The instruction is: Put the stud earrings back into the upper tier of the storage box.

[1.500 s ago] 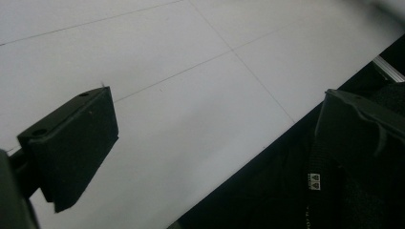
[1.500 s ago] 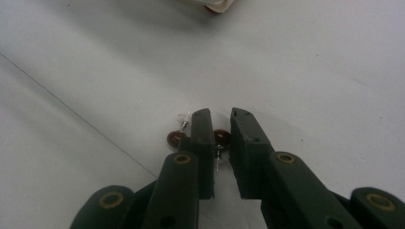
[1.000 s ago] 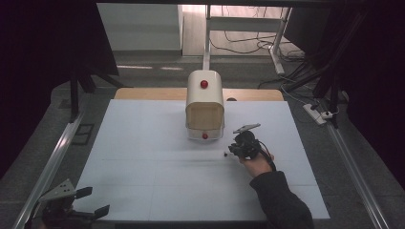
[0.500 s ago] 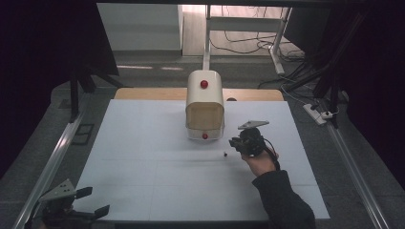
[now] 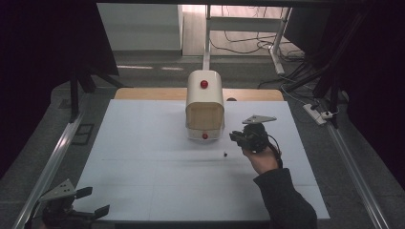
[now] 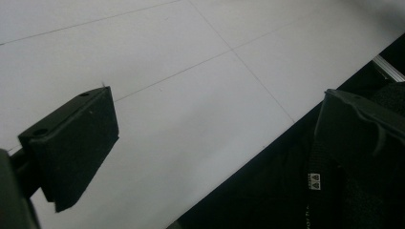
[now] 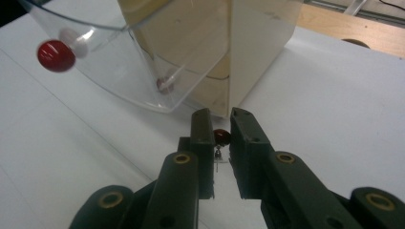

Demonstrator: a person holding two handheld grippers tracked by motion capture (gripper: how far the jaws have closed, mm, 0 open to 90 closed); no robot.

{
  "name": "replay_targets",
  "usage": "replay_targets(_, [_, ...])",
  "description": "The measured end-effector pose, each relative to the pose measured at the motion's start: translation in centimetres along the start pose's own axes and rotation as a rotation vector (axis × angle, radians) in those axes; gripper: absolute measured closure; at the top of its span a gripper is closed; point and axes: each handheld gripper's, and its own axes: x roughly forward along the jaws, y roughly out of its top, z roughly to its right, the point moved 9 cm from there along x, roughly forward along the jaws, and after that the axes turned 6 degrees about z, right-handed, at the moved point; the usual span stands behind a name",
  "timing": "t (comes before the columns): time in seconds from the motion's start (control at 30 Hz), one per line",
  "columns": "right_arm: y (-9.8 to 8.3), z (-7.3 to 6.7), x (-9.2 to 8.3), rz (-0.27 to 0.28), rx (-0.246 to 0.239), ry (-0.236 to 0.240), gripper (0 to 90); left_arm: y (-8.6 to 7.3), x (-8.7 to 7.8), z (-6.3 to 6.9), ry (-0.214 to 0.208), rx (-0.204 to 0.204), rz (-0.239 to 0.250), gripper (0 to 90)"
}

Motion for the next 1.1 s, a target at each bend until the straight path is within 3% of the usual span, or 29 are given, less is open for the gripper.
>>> replay_targets(0.6, [3.3, -0.4, -1.6, 0.085, 0.056, 0.045, 79.5, 0.0, 0.0, -0.1, -0.005, -0.008, -0.002, 1.4])
replay_targets(1.1, [5.7, -1.3, -2.1, 0.116, 0.033, 0.069, 79.5, 0.0, 0.0, -0.1, -0.005, -0.009, -0.002, 1.5])
